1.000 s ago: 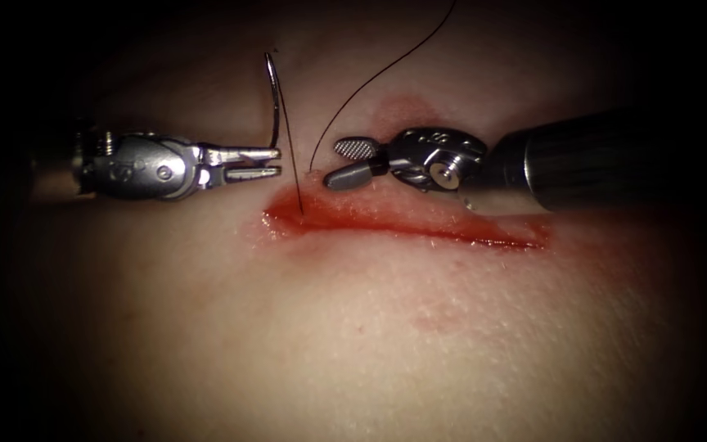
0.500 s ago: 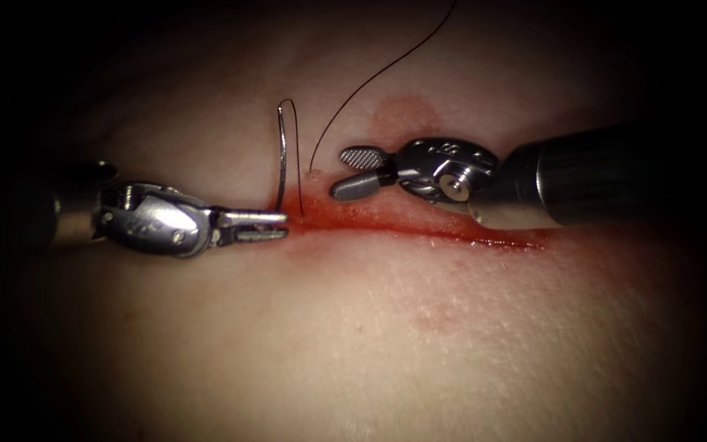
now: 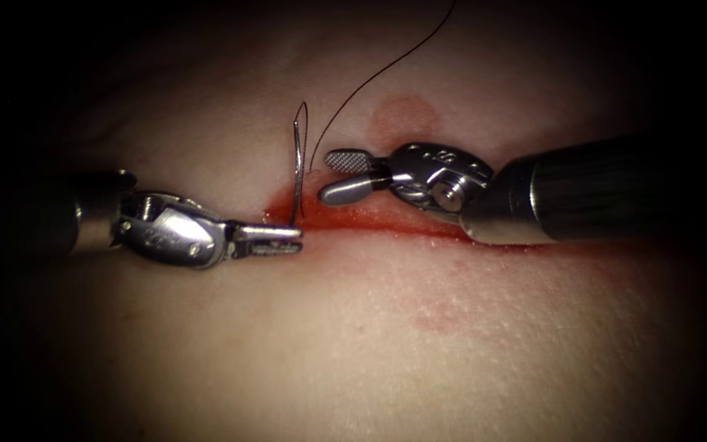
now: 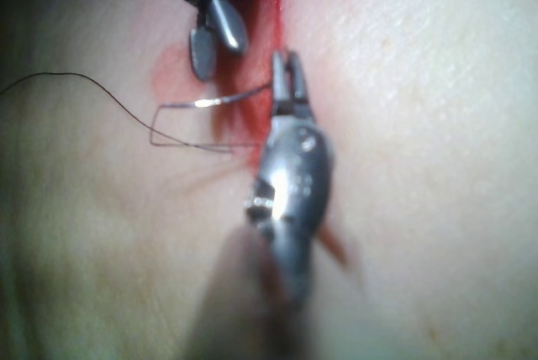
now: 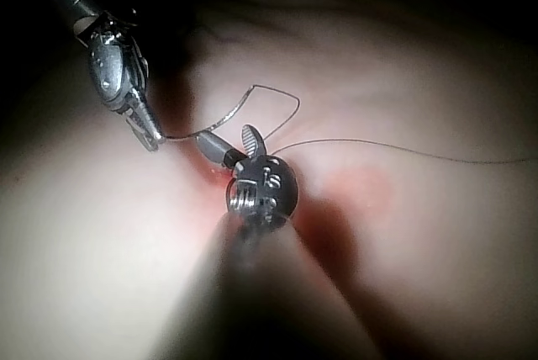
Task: Wound Closure
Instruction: Pass the needle from the left gripper to the right gripper.
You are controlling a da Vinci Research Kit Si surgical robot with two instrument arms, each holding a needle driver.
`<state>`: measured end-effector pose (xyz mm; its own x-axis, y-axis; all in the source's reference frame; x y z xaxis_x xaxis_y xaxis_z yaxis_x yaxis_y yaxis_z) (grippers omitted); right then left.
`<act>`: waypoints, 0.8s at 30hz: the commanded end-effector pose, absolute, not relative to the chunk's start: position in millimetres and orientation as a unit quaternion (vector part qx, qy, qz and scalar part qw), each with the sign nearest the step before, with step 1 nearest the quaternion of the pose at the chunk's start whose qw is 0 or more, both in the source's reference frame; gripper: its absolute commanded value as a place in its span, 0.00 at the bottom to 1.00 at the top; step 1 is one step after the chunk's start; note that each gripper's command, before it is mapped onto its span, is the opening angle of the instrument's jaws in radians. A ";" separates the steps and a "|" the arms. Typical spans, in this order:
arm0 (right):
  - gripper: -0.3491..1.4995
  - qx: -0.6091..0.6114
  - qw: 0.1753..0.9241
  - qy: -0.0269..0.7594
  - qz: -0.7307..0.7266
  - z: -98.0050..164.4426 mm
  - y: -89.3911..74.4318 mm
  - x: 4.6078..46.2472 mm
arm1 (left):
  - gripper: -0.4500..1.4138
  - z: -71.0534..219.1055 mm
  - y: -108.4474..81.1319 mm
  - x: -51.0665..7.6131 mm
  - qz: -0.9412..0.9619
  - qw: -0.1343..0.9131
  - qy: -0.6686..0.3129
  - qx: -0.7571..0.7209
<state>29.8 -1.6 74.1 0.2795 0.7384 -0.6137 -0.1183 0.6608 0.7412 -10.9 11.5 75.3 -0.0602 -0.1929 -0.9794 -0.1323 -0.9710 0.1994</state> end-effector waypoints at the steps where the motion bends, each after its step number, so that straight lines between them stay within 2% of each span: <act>1: 0.88 0.299 0.742 0.527 0.286 74.9 -2.0 30.8 | 0.05 76.0 11.4 -11.4 -0.717 0.024 -0.119 0.687; 24: 0.89 0.311 0.735 0.530 0.287 76.1 -1.0 32.1 | 0.05 75.9 11.1 -11.4 -0.719 0.036 -0.120 0.684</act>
<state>31.5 -0.7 75.5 0.2728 0.7537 -0.5979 -0.0960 0.6397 0.7626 -10.9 11.2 75.2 -0.0639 -0.2210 -0.9732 -0.1130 -0.9673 0.2271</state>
